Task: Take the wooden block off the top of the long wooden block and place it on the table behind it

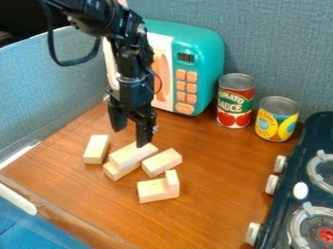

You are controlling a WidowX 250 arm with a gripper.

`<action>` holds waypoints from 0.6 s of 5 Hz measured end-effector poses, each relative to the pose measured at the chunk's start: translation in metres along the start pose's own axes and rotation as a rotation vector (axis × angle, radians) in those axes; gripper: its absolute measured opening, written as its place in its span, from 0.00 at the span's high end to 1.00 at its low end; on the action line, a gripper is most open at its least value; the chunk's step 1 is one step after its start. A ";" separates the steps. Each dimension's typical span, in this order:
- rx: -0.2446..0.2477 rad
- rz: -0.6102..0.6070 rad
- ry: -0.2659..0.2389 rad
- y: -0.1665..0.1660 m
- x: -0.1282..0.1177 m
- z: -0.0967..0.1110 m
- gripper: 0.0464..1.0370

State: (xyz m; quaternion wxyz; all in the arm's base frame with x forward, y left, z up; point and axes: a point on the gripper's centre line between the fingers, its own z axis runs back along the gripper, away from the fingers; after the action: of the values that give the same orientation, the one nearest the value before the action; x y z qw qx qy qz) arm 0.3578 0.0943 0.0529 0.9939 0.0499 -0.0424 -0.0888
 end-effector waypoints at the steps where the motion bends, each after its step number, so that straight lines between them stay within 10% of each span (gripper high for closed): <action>1: -0.025 -0.008 0.007 -0.003 0.001 -0.004 0.04; 3: -0.044 -0.018 0.008 -0.012 0.001 -0.006 0.04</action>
State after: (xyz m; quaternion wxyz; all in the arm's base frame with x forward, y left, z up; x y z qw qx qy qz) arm 0.3570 0.0832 0.0455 0.9941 0.0289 -0.0359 -0.0985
